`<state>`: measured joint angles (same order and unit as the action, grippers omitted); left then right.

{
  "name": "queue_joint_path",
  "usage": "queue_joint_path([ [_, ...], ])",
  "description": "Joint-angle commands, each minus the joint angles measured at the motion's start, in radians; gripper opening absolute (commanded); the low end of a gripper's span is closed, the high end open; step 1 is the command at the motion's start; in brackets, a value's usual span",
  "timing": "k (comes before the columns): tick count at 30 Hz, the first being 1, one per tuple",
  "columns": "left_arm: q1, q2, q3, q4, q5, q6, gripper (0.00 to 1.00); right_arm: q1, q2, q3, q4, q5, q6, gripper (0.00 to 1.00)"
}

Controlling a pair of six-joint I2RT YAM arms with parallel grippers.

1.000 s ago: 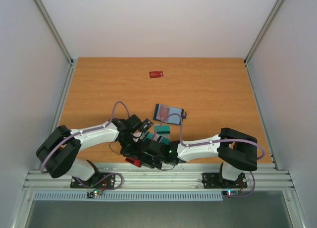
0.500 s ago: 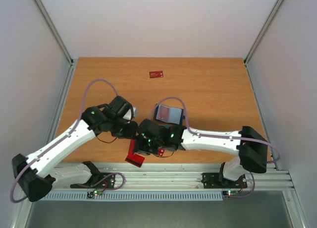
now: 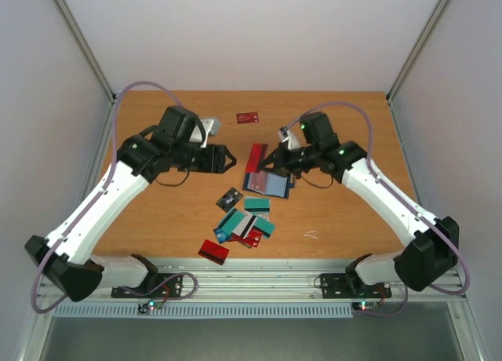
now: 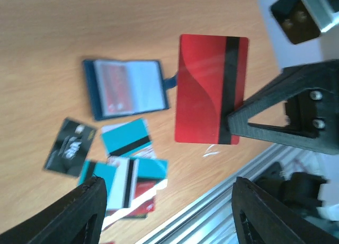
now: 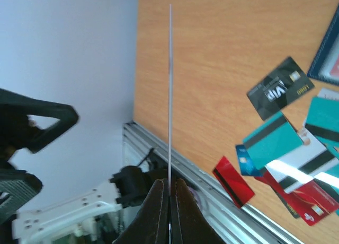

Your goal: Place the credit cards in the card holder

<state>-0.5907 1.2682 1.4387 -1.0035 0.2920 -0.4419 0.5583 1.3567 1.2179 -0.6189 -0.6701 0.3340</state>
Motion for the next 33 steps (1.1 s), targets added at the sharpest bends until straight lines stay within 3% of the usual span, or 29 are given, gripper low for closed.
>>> queue_joint_path([
  [1,0.077,0.080,0.067,0.232,0.301,0.003,0.67,-0.131,0.047,0.086,0.008,-0.291,-0.137,0.01],
  [5,0.132,0.153,0.080,0.421,0.489,-0.106,0.67,-0.203,0.087,0.166,0.079,-0.426,-0.109,0.01],
  [11,0.200,0.215,0.047,0.647,0.611,-0.228,0.61,-0.217,0.144,0.256,0.141,-0.543,-0.091,0.01],
  [19,0.248,0.263,0.024,0.861,0.767,-0.335,0.28,-0.218,0.197,0.303,0.178,-0.567,-0.052,0.01],
  [23,0.249,0.289,0.018,0.930,0.831,-0.398,0.16,-0.218,0.226,0.333,0.167,-0.571,-0.065,0.01],
  [33,0.249,0.286,-0.006,0.942,0.859,-0.414,0.09,-0.218,0.254,0.371,0.144,-0.576,-0.085,0.01],
])
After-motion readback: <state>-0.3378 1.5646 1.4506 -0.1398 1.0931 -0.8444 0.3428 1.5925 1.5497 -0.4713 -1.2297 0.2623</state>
